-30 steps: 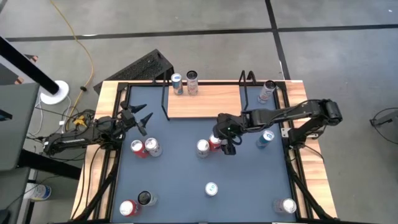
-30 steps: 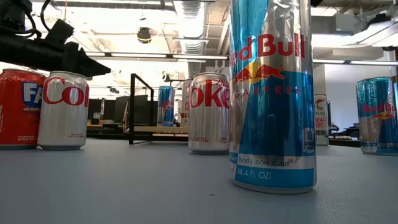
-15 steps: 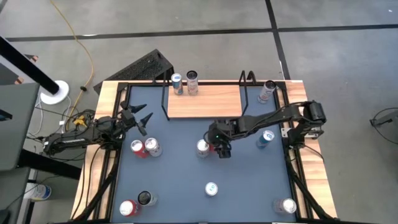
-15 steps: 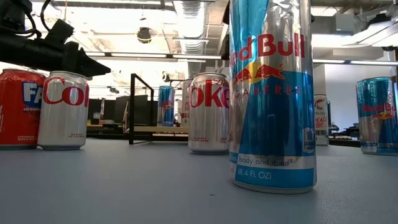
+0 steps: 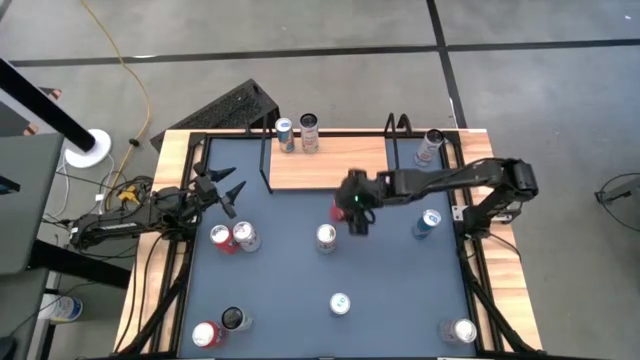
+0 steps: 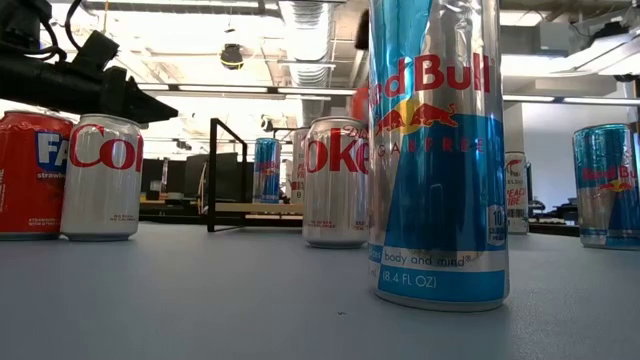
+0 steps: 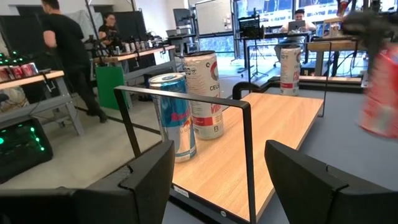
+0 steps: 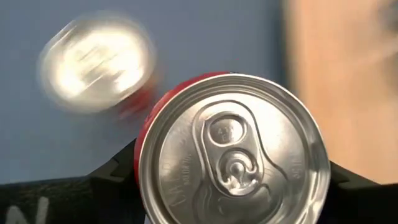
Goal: Place canned beverage on shelf
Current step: Put the top right orange soda can on the shelf
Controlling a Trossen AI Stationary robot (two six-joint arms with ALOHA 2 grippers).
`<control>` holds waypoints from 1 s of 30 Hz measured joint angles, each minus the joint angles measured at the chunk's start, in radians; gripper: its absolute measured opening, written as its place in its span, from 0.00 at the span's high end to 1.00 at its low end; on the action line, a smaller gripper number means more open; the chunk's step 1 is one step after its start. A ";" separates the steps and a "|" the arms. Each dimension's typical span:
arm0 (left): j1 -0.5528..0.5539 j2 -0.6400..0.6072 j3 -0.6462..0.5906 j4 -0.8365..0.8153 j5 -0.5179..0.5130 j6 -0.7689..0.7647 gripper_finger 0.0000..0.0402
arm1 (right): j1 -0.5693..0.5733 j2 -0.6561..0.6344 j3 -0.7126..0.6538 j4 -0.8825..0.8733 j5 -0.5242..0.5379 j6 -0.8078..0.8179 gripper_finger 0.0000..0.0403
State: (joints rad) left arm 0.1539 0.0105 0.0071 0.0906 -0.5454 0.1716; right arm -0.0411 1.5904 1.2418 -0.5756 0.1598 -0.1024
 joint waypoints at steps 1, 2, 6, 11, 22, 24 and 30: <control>0.000 0.000 0.000 0.000 0.000 0.001 0.40 | -0.020 0.001 0.025 0.000 0.009 -0.001 0.34; 0.000 0.000 0.000 0.000 0.000 0.004 0.40 | -0.041 0.001 0.049 0.001 0.009 -0.005 0.34; 0.000 0.000 0.000 0.000 0.000 0.006 0.40 | -0.149 0.001 0.101 0.008 0.000 -0.080 0.34; 0.000 0.000 0.000 0.000 0.000 0.008 0.40 | -0.340 0.003 0.108 0.043 -0.152 -0.105 0.34; 0.000 0.002 0.000 0.000 -0.001 0.003 0.40 | -0.533 0.191 0.291 -0.075 -0.252 -0.133 0.32; 0.000 0.002 0.000 0.001 -0.001 0.004 0.40 | -0.547 0.240 0.349 -0.108 -0.242 -0.147 0.31; 0.000 0.002 0.000 0.000 -0.001 0.005 0.40 | -0.570 0.339 0.459 -0.154 -0.237 -0.164 0.30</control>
State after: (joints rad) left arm 0.1539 0.0128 0.0069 0.0910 -0.5461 0.1764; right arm -0.6109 1.9298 1.7003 -0.7297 -0.0772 -0.2663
